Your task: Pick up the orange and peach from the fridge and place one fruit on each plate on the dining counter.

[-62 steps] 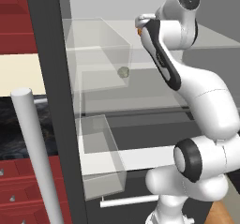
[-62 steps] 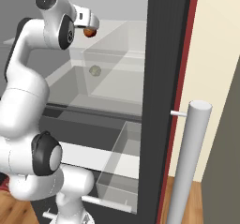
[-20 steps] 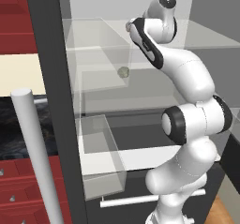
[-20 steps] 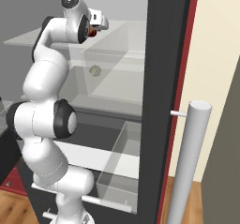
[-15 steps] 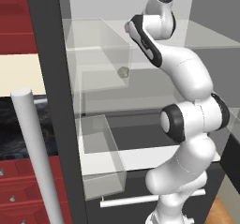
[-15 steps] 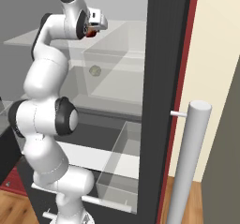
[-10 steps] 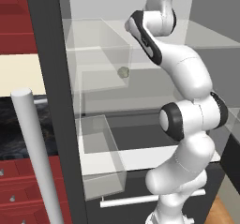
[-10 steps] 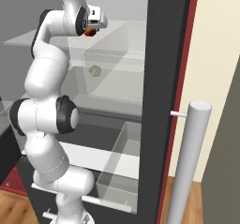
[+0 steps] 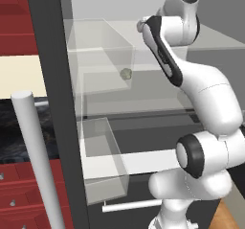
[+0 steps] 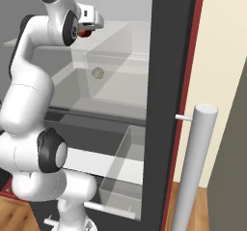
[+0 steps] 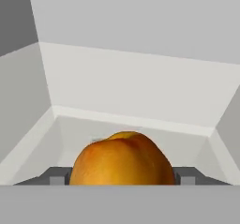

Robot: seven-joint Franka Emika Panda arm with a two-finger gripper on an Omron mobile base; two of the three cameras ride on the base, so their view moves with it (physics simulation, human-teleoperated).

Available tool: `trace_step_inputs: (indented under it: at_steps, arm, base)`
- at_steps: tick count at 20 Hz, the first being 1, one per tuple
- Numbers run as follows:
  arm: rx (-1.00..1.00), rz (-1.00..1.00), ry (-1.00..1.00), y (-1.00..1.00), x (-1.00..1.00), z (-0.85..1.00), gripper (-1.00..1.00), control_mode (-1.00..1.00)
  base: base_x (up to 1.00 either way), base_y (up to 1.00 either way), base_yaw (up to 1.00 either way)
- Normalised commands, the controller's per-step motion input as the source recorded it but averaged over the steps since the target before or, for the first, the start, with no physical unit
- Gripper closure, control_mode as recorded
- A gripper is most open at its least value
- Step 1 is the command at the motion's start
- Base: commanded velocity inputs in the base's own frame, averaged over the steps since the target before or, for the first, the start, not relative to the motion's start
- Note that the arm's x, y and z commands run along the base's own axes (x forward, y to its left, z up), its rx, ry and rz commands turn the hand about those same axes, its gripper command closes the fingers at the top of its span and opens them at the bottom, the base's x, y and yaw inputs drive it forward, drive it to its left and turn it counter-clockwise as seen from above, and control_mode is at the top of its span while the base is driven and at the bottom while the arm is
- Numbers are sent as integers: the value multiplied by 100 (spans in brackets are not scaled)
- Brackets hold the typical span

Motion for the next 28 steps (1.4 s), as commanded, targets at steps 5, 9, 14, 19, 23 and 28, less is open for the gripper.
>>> trace_step_inputs:
  at_steps: [5, 9, 14, 19, 23, 28]
  arm:
    - [1, -10, 8, -13, -100, -19, 100, -100]
    - [3, -13, 1, -4, -100, -36, 100, -100]
    - [3, -12, 0, 0, -100, -70, 100, -100]
    - [5, -3, 0, 0, -100, -78, 100, -100]
    - [10, -4, 0, 0, -92, -56, 100, -100]
    - [10, -1, 0, -3, -62, -43, 100, -100]
  base:
    - [0, 0, 0]
    - [0, 0, 0]
    - [0, 0, 0]
    - [0, 0, 0]
    - [0, 0, 0]
    - [0, 0, 0]
